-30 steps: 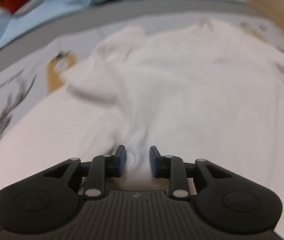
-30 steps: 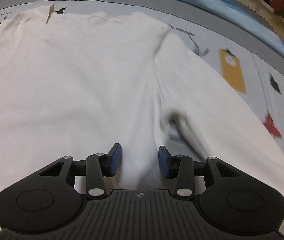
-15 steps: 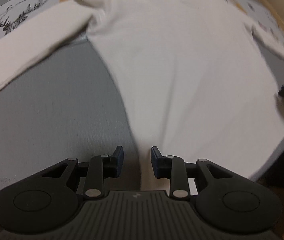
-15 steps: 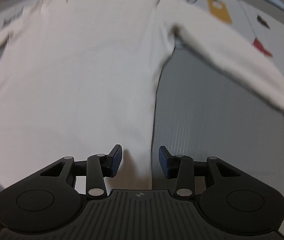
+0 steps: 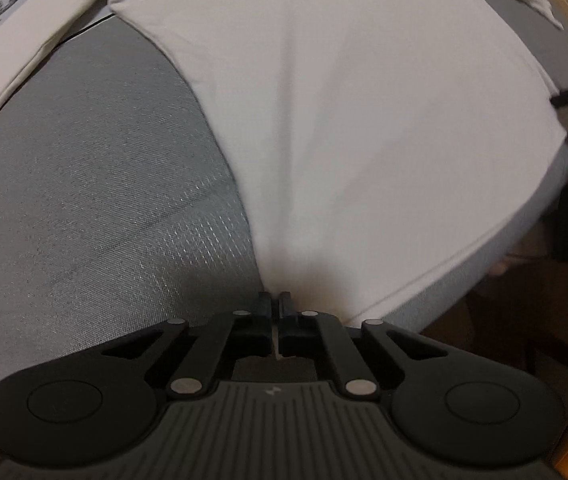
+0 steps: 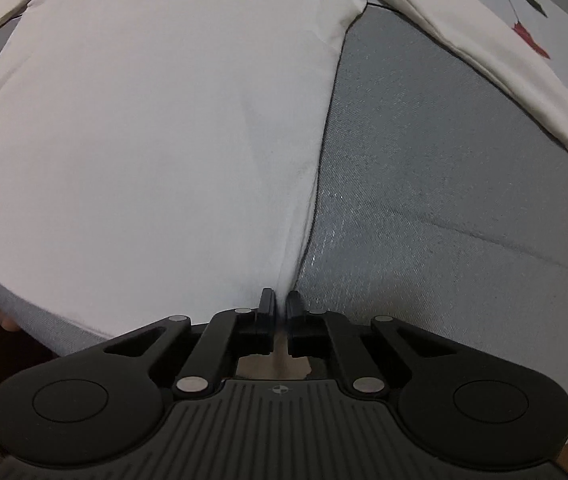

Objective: Fold small clothes

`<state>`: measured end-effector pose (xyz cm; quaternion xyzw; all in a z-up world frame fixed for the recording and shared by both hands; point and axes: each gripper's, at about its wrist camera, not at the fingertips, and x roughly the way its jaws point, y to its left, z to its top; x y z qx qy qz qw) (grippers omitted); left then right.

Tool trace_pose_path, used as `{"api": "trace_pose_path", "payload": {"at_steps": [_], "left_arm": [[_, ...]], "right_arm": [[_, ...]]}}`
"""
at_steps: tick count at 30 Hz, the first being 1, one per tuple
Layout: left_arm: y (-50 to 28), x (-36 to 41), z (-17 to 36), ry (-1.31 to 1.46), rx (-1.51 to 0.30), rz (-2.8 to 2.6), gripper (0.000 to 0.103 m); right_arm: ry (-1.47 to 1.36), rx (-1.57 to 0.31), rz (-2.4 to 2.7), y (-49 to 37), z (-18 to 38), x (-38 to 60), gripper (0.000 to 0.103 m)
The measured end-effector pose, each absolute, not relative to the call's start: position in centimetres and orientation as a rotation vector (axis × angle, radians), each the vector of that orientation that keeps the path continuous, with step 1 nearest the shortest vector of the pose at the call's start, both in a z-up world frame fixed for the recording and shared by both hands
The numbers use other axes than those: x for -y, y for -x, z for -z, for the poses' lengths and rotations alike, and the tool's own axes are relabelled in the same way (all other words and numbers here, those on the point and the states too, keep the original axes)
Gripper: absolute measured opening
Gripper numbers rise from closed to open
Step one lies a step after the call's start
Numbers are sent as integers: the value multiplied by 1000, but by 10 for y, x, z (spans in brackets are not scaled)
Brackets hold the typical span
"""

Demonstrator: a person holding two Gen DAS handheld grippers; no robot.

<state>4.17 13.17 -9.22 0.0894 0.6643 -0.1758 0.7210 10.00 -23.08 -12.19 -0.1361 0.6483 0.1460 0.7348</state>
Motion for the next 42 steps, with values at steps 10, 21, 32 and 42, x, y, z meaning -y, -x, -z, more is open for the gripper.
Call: {"api": "trace_pose_path", "payload": {"at_steps": [10, 21, 32, 42], "left_arm": [[-30, -153, 67, -135, -1412, 416, 3], [-25, -124, 81, -275, -1441, 489, 8], [-69, -220, 12, 2, -1038, 61, 45], [-109, -312, 10, 69, -850, -262, 46]], "right_arm": [[287, -1404, -274, -89, 111, 243, 5], [413, -1415, -377, -86, 127, 218, 7], [186, -1060, -274, -133, 71, 210, 31], [19, -856, -207, -184, 37, 175, 31]]}}
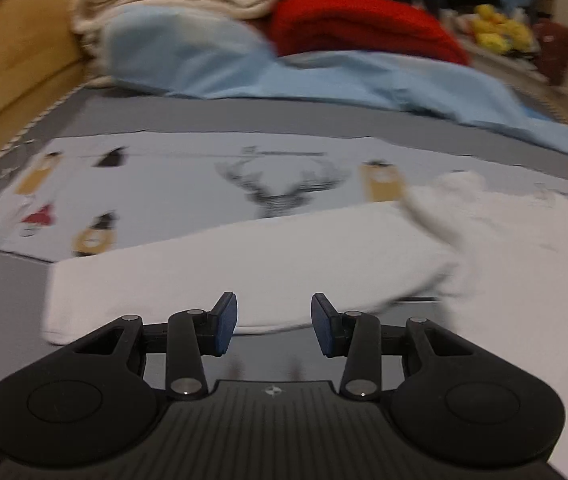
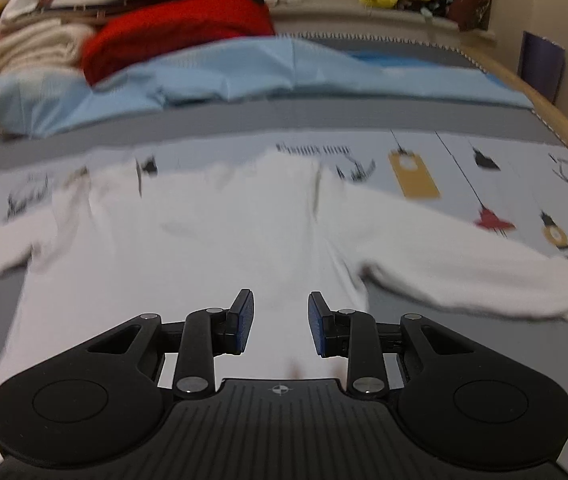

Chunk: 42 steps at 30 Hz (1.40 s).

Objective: Fold small clothes

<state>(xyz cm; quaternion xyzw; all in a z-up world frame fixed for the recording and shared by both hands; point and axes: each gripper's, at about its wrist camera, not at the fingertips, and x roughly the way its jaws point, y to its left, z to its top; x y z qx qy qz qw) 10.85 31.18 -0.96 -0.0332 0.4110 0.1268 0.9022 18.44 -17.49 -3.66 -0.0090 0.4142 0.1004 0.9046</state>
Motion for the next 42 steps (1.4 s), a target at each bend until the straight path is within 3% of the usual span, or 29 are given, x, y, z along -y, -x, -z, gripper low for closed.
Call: {"api": "trace_pose_path", "payload": {"at_steps": [14, 18, 24, 40, 41, 42], "left_arm": [[-114, -419, 54, 178, -909, -446, 46], [-102, -461, 65, 304, -887, -485, 52], [-77, -518, 84, 530, -884, -554, 52], [-73, -527, 86, 561, -904, -754, 52], [-76, -524, 85, 533, -903, -753, 44], [-79, -521, 85, 522, -899, -739, 25]], "right_arm": [[-49, -795, -267, -247, 21, 107, 31], [-44, -795, -257, -260, 25, 92, 31], [-31, -806, -272, -271, 32, 78, 31], [15, -839, -282, -274, 49, 63, 31], [18, -838, -282, -273, 49, 63, 31], [20, -838, -280, -273, 49, 62, 31]]}}
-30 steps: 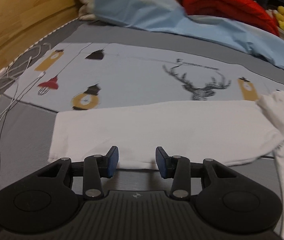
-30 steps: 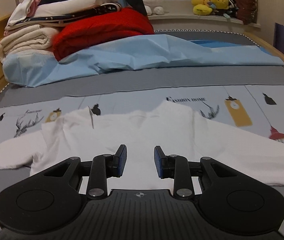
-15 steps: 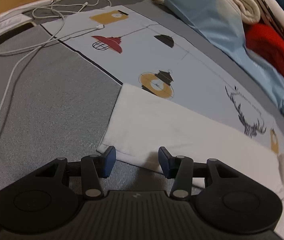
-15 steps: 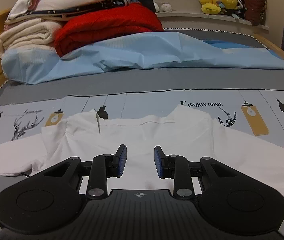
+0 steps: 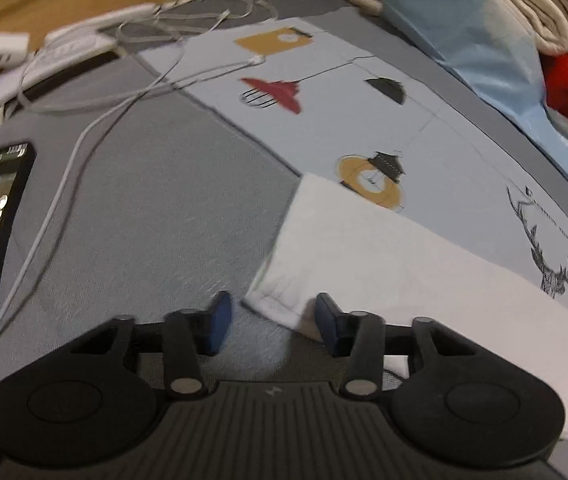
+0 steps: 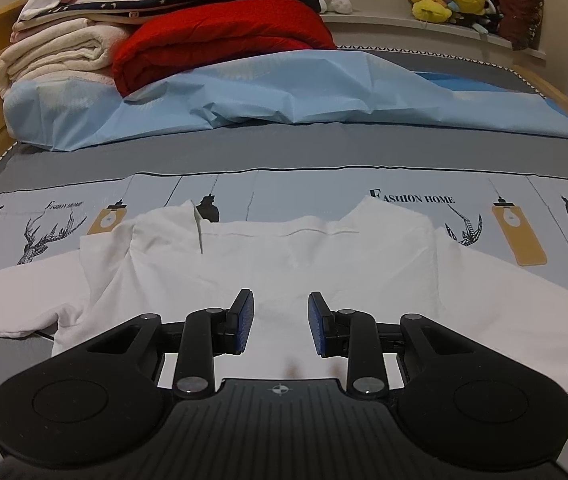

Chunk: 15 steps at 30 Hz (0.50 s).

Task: Fold small clothes
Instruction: 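Pinch a T-shirt sleeve with the left tool and lift it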

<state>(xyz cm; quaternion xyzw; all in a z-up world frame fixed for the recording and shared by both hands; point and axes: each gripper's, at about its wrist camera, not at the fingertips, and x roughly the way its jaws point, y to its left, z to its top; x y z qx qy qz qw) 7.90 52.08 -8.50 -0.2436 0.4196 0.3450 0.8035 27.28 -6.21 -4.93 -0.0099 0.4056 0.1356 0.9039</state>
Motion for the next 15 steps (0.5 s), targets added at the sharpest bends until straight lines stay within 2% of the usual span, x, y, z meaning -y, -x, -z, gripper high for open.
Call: {"api": "trace_pose_path", "payload": {"at_steps": [1, 3, 7, 12, 13, 15], "left_arm": [[-82, -518, 84, 517, -896, -728, 19], [-87, -510, 78, 491, -876, -751, 15], [-104, -480, 43, 411, -761, -735, 12], [-130, -406, -30, 411, -600, -578, 12], [-138, -384, -44, 417, -578, -537, 12], [-155, -337, -64, 407, -568, -437, 12]], "right_arm": [[20, -838, -279, -272, 49, 62, 31], [19, -837, -276, -271, 49, 62, 31], [26, -828, -271, -268, 49, 61, 31], [4, -819, -280, -264, 46, 61, 31], [-12, -818, -287, -264, 45, 62, 30], [-49, -804, -307, -263, 41, 61, 11]]}}
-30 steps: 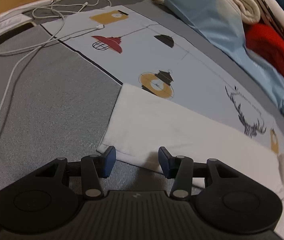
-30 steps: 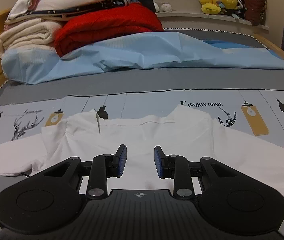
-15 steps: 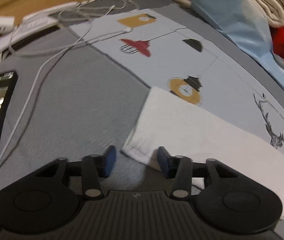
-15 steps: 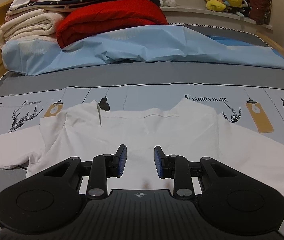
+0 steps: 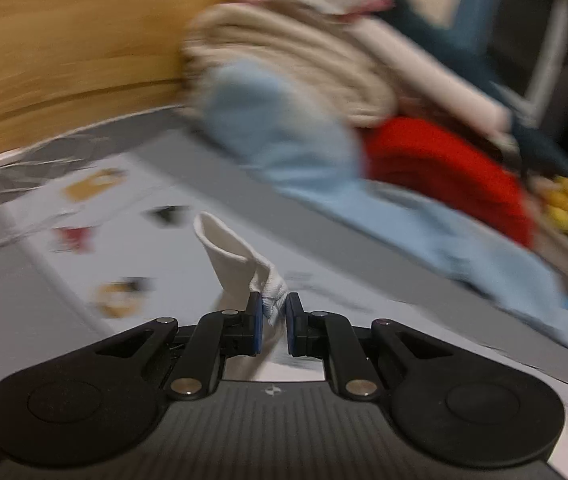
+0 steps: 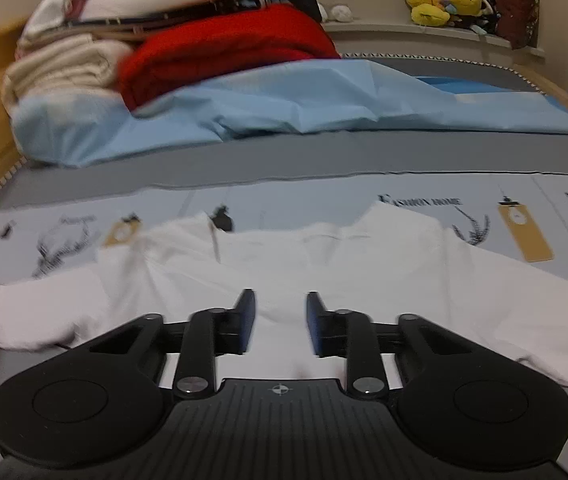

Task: Fold small clothes
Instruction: 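Pinch a T-shirt sleeve with the left tool and lift it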

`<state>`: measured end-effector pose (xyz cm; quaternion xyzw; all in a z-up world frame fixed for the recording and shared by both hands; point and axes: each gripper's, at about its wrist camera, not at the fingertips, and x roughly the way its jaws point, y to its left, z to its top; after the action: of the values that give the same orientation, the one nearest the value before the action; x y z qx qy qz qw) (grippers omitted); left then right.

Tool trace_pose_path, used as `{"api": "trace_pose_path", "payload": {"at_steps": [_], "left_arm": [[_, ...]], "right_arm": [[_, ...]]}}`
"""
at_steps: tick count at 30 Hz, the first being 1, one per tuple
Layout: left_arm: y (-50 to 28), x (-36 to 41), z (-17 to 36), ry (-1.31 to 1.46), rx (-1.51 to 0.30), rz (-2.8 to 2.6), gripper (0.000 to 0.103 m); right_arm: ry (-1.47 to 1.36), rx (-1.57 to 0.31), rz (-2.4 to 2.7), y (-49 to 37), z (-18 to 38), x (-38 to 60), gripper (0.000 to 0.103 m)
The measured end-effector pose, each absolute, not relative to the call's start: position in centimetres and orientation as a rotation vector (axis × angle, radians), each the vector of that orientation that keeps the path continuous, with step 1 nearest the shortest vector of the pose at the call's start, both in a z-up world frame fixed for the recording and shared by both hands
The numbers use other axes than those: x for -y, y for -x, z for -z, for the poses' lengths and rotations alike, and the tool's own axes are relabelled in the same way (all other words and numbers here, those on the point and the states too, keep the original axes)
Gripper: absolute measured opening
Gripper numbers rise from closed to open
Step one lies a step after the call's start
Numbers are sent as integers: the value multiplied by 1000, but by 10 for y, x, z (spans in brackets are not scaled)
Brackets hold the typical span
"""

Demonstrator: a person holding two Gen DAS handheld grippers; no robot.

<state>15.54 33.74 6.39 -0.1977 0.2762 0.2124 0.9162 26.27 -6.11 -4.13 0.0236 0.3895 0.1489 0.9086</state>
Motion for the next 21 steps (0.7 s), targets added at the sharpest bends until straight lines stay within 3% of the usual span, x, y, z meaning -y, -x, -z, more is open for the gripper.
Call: {"api": "trace_pose_path", "payload": {"at_steps": [4, 13, 16, 18, 21], "left_arm": [[-184, -241, -74, 395, -580, -244, 12], [-235, -84, -26, 353, -759, 127, 11], [-250, -62, -6, 396, -852, 242, 15], [-254, -71, 1, 442, -868, 233, 25], [-257, -92, -7, 478, -812, 152, 26]], "right_arm": [[-80, -780, -332, -261, 36, 56, 10], [-425, -905, -434, -276, 43, 79, 11], [-491, -935, -423, -281, 48, 88, 19], [-532, -964, -401, -285, 55, 94, 31], [-560, -1023, -367, -290, 72, 96, 31]]}}
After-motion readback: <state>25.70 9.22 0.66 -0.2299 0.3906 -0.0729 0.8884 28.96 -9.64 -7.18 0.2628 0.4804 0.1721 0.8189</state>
